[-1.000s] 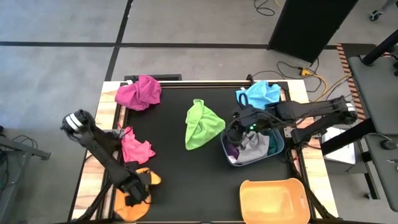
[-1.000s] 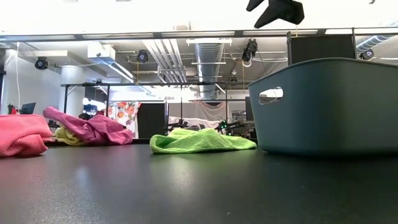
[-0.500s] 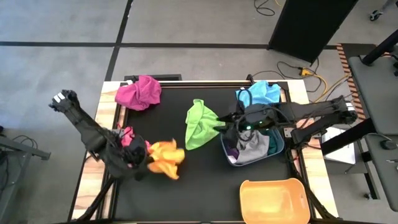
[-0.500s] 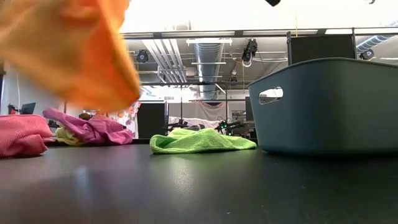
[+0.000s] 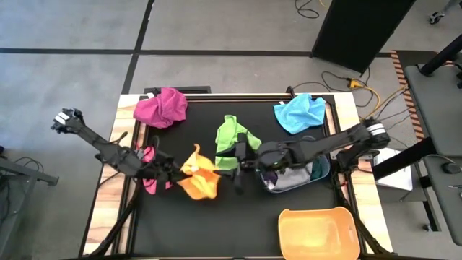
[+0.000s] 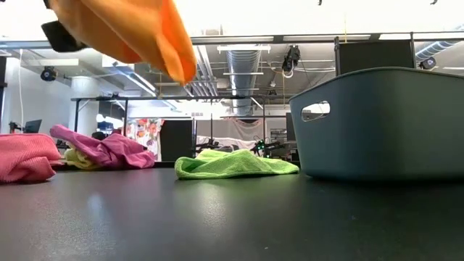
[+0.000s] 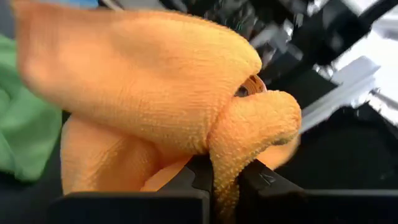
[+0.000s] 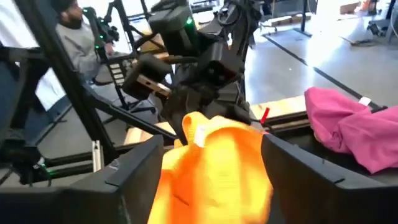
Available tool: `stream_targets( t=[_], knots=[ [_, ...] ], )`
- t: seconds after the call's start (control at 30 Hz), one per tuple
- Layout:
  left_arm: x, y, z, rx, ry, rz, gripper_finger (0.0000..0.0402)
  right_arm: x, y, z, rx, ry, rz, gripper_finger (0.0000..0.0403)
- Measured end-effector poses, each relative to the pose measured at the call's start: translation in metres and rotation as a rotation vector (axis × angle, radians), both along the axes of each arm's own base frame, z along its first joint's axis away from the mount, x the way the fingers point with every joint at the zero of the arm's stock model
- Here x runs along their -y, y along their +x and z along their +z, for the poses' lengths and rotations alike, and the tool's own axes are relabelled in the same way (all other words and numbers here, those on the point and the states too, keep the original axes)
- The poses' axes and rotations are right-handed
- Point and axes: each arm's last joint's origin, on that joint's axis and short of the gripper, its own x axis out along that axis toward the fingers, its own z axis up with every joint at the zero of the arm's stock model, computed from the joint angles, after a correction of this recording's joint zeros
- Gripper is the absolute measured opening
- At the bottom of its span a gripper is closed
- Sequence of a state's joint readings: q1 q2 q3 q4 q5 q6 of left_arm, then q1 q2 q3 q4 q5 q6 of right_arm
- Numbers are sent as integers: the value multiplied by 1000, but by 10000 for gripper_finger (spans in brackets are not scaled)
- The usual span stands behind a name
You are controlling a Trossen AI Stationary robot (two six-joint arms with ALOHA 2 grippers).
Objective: Sort towels by color in basket
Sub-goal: Put the orange towel into the blue bin
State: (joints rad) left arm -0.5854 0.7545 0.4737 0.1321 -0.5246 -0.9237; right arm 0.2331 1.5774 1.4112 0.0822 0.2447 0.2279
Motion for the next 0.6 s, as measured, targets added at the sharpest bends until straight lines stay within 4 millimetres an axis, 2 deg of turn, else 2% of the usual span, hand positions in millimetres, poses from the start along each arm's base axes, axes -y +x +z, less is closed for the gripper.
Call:
stream_targets(
  t=[0.17, 0.3, 0.43, 0.6],
  knots=[
    [-12, 4, -7, 42, 4, 66, 4, -3, 23, -20, -47, -24, -39, 300],
    [-17, 5, -4, 62, 48, 66, 4, -3, 40, -42, -94, -53, -75, 314],
    [-18, 6, 5, 94, 123, 37, 4, -4, 55, -56, -116, -41, -85, 310],
    [-16, 6, 20, 144, 224, -44, 5, -7, 70, -57, -99, -40, -83, 288]
  ],
)
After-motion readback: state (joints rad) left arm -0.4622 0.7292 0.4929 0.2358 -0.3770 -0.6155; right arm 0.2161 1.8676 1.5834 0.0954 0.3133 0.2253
